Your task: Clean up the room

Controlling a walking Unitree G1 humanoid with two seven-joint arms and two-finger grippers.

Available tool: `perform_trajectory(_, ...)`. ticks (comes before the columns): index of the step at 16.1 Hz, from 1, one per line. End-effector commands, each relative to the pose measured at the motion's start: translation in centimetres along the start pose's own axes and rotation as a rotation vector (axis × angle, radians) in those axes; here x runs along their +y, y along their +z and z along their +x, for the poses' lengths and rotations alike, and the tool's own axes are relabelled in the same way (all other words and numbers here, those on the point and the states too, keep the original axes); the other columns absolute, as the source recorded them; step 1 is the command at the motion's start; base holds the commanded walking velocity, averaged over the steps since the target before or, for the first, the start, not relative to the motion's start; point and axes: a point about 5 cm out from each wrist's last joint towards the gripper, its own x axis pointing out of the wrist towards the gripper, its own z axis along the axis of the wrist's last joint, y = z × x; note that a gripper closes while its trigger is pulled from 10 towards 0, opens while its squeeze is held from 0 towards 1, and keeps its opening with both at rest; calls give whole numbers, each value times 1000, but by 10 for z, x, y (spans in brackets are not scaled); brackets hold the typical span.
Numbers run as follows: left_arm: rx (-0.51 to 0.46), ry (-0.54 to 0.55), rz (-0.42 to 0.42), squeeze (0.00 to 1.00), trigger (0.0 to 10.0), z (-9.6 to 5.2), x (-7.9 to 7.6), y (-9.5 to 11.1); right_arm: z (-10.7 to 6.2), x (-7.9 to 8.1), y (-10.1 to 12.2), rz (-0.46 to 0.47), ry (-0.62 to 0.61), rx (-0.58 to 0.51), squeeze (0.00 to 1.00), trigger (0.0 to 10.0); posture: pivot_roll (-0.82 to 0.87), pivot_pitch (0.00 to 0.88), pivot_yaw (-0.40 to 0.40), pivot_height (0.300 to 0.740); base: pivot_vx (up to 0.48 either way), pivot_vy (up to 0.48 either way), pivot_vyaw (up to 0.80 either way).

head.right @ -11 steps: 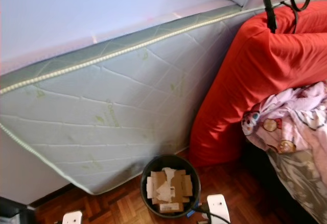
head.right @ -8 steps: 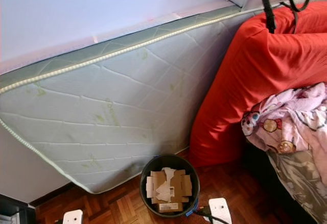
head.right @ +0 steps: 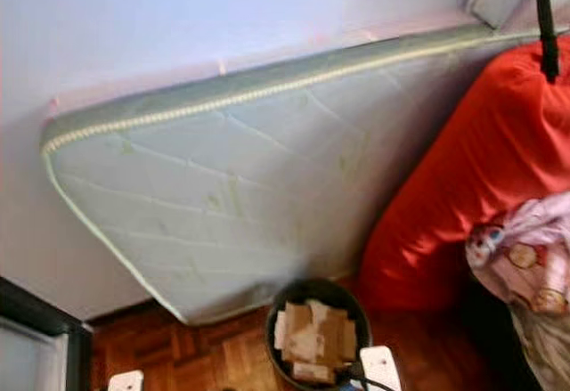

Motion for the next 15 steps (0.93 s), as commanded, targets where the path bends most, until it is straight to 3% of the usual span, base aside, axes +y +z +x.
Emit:
perform_trajectory(1,9,8,12,0,10000,-1,5,-2,0,3,-1,22,5,5,0,10000,-131,121,-7,740,292,0,0)
perform_trajectory(4,5,9,12,0,10000,-1,5,-2,0,3,-1,26,7,1,0,10000,-130,120,-8,740,289,0,0)
perform_trajectory(12,-38,11,-9,0,10000,-2,6,-2,-2,6,1,66,65,-62,0,10000,-124,142,-7,740,0,0,0)
perform_trajectory(15,-100,6,-46,0,10000,-5,7,-2,-4,8,1,94,104,-108,0,10000,-107,164,-8,740,0,0,0)
